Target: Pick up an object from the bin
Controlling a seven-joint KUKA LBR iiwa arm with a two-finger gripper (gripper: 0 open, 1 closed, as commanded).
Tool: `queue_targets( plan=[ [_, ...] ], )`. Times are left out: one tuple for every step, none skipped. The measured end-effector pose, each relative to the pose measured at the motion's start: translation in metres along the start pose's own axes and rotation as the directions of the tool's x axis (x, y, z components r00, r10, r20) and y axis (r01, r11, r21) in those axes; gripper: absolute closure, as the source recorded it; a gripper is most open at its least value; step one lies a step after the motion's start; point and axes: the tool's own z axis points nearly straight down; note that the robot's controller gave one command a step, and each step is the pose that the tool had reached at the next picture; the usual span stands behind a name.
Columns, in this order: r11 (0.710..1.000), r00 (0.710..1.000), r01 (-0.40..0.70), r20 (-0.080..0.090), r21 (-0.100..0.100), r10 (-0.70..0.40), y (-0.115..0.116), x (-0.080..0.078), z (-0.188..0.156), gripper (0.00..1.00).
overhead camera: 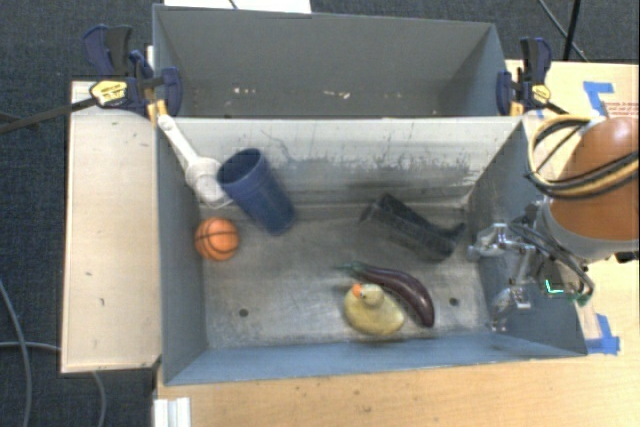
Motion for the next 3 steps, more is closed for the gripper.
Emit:
queue_targets(
  plan=[
    [1.0, 1.0, 0.006, 0.007, 0.002, -0.006, 0.0, -0.002, -0.003, 0.0],
    [0.995, 0.995, -0.102, 0.009, 0.0, 0.102, 0.059, -0.005, 0.038, 0.0],
    [0.992, 0.992, -0.129, 0.006, 0.0, 0.129, 0.082, -0.014, 0.034, 0.0]
  ],
)
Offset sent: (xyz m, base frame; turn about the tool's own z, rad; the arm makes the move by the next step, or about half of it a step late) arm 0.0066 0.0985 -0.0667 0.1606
